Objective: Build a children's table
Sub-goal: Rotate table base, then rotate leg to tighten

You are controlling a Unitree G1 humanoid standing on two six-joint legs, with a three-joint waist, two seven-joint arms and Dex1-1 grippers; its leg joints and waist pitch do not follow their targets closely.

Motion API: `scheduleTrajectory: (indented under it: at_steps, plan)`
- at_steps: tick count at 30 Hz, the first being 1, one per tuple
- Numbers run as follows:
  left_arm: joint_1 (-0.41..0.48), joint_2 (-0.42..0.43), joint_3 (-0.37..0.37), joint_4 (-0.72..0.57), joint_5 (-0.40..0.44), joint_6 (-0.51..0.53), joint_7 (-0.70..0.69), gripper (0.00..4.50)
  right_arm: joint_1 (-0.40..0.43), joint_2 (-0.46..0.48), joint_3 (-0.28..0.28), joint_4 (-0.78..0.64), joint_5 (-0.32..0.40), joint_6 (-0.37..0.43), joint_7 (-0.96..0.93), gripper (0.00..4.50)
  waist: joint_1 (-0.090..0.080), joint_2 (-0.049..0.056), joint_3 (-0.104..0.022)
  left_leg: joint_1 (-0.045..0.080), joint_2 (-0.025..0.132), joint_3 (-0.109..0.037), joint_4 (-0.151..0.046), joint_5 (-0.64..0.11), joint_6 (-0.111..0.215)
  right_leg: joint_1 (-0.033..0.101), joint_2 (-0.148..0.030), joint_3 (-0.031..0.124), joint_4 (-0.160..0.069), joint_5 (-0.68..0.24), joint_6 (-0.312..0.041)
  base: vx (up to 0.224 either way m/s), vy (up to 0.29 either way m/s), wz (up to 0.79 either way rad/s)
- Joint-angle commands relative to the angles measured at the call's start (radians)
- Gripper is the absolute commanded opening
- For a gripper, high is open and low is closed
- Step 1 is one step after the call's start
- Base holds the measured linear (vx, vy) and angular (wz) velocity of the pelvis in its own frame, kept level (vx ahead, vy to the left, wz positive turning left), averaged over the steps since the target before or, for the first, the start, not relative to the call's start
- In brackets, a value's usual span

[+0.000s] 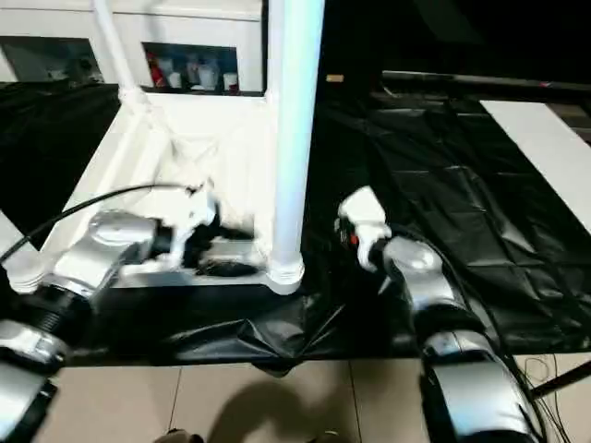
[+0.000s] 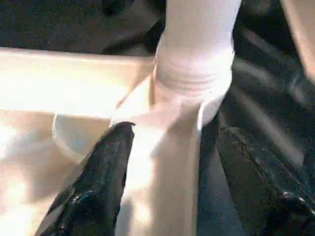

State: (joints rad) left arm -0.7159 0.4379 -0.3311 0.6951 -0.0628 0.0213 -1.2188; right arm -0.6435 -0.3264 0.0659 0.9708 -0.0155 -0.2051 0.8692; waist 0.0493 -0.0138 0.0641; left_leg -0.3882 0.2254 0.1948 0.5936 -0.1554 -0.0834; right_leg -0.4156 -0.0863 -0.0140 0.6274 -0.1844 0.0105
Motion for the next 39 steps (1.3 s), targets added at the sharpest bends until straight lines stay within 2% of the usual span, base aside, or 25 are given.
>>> scheduleTrajectory:
  at_steps: [1,2,3,4,6,8,10,13,14,16,17,21,24,26,27,31,33,35,37,39]
  plan:
    - [-0.029,0.004,-0.023,0.023,0.019,-0.021,-0.037,2.77,0.039,-0.032,0.032,-0.117,0.023,0.037,0.131,3.79,0.005,0.016,-0.081,0.026,-0.006,0.006,-0.060,-0.278,0.035,0.054,-0.014,0.008,-0.066,-0.061,-0.277,0.000,0.000,0.00]
    - [-0.033,0.004,-0.026,0.031,0.023,-0.025,-0.041,2.78,0.052,-0.042,0.041,-0.149,0.029,0.049,0.158,3.79,0.007,0.015,-0.081,0.024,-0.006,0.005,-0.060,-0.272,0.041,0.056,-0.014,0.008,-0.066,-0.051,-0.278,0.000,0.000,0.00]
    - [-0.038,0.004,-0.027,0.041,0.028,-0.032,-0.046,2.73,0.061,-0.049,0.047,-0.171,0.033,0.058,0.177,3.79,0.011,0.019,-0.082,0.024,-0.005,0.004,-0.060,-0.257,0.045,0.055,-0.016,0.008,-0.064,-0.034,-0.282,0.000,0.000,0.00]
    - [-0.045,0.006,-0.034,0.058,0.045,-0.049,-0.040,2.40,0.069,-0.056,0.052,-0.193,0.039,0.066,0.194,3.79,0.012,0.016,-0.083,0.023,-0.005,0.005,-0.059,-0.255,0.049,0.056,-0.017,0.008,-0.063,-0.029,-0.289,0.000,0.000,0.00]
    - [-0.062,0.006,-0.041,0.100,0.067,-0.066,-0.037,2.33,0.086,-0.068,0.061,-0.238,0.051,0.084,0.225,3.79,0.013,0.026,-0.081,0.025,-0.007,0.004,-0.060,-0.274,0.044,0.053,-0.017,0.008,-0.068,-0.060,-0.285,0.000,0.000,0.00]
    - [-0.068,0.007,-0.045,0.117,0.076,-0.069,-0.038,2.34,0.095,-0.075,0.070,-0.259,0.053,0.091,0.243,3.79,0.012,0.023,-0.080,0.025,-0.006,0.003,-0.062,-0.294,0.034,0.054,-0.019,0.008,-0.070,-0.089,-0.279,0.000,0.000,0.00]
    - [-0.074,0.005,-0.049,0.138,0.085,-0.083,-0.047,2.02,0.108,-0.083,0.077,-0.286,0.056,0.106,0.263,3.79,0.012,0.022,-0.080,0.025,-0.007,0.003,-0.062,-0.302,0.029,0.054,-0.020,0.008,-0.073,-0.122,-0.275,0.000,0.000,0.00]
    - [-0.075,0.003,-0.049,0.155,0.090,-0.102,-0.059,1.93,0.127,-0.090,0.075,-0.327,0.067,0.132,0.279,3.79,0.013,0.030,-0.080,0.025,-0.006,0.002,-0.063,-0.300,0.026,0.053,-0.020,0.009,-0.075,-0.124,-0.272,0.000,0.000,0.00]
    - [-0.075,0.003,-0.049,0.155,0.090,-0.102,-0.059,1.89,0.127,-0.090,0.075,-0.327,0.067,0.132,0.279,3.79,0.012,0.028,-0.081,0.025,-0.006,0.002,-0.063,-0.299,0.026,0.053,-0.020,0.009,-0.074,-0.121,-0.274,0.000,0.000,0.00]
    - [-0.080,0.003,-0.049,0.181,0.090,-0.117,-0.098,1.54,0.146,-0.102,0.073,-0.375,0.068,0.165,0.279,3.79,0.013,0.030,-0.080,0.024,-0.007,0.001,-0.064,-0.296,0.025,0.054,-0.019,0.009,-0.076,-0.120,-0.275,0.000,0.000,0.00]
    - [-0.083,0.004,-0.052,0.190,0.092,-0.120,-0.111,1.54,0.151,-0.106,0.073,-0.386,0.068,0.173,0.279,3.79,0.013,0.031,-0.081,0.025,-0.008,0.002,-0.064,-0.295,0.025,0.053,-0.018,0.008,-0.075,-0.117,-0.274,0.000,0.000,0.00]
    - [-0.088,0.009,-0.053,0.207,0.103,-0.127,-0.116,1.10,0.160,-0.119,0.067,-0.401,0.072,0.184,0.277,3.79,0.012,0.030,-0.080,0.024,-0.007,0.002,-0.064,-0.302,0.023,0.053,-0.020,0.009,-0.076,-0.127,-0.274,0.000,0.000,0.00]
    - [-0.094,0.013,-0.053,0.230,0.117,-0.130,-0.110,0.98,0.165,-0.126,0.066,-0.406,0.072,0.189,0.275,3.79,0.012,0.030,-0.080,0.025,-0.007,0.002,-0.064,-0.308,0.020,0.051,-0.021,0.009,-0.078,-0.143,-0.269,0.000,0.000,0.00]
    - [-0.094,0.016,-0.051,0.238,0.120,-0.131,-0.111,0.59,0.166,-0.125,0.067,-0.413,0.072,0.195,0.272,3.79,0.013,0.029,-0.079,0.025,-0.006,0.001,-0.065,-0.310,0.020,0.051,-0.021,0.008,-0.077,-0.141,-0.271,0.000,0.000,0.00]
    - [-0.093,0.021,-0.054,0.241,0.126,-0.129,-0.113,0.59,0.163,-0.123,0.067,-0.412,0.072,0.197,0.271,3.79,0.012,0.026,-0.079,0.023,-0.006,0.001,-0.065,-0.308,0.020,0.052,-0.021,0.008,-0.077,-0.141,-0.271,0.000,0.000,0.00]
    - [-0.091,0.029,-0.046,0.255,0.132,-0.135,-0.116,0.22,0.156,-0.119,0.066,-0.414,0.073,0.207,0.259,3.79,0.014,0.027,-0.078,0.025,-0.005,0.001,-0.067,-0.319,0.017,0.049,-0.023,0.009,-0.079,-0.172,-0.266,0.000,0.000,0.00]
    - [-0.089,0.028,-0.032,0.256,0.124,-0.138,-0.111,0.12,0.152,-0.116,0.063,-0.412,0.074,0.205,0.249,3.79,0.014,0.026,-0.077,0.024,-0.005,0.001,-0.067,-0.317,0.016,0.049,-0.023,0.009,-0.079,-0.172,-0.265,0.000,0.000,0.00]
    - [-0.064,0.011,0.044,0.226,0.047,-0.104,-0.110,0.02,0.144,-0.090,0.039,-0.400,0.095,0.202,0.210,3.79,0.013,0.029,-0.077,0.023,-0.005,0.001,-0.068,-0.319,0.010,0.049,-0.025,0.010,-0.078,-0.170,-0.267,0.000,0.000,0.00]
    - [-0.038,0.000,0.074,0.192,0.007,-0.070,-0.113,0.02,0.150,-0.081,0.031,-0.405,0.108,0.207,0.206,3.79,0.009,0.030,-0.077,0.023,-0.005,0.000,-0.068,-0.318,0.010,0.050,-0.024,0.009,-0.077,-0.164,-0.270,0.000,0.000,0.00]
    - [0.009,-0.009,0.070,0.145,-0.003,-0.045,-0.112,0.02,0.167,-0.080,0.031,-0.425,0.119,0.214,0.221,3.79,0.007,0.027,-0.079,0.019,-0.006,0.000,-0.067,-0.295,0.021,0.053,-0.023,0.008,-0.074,-0.132,-0.278,0.000,0.000,0.00]
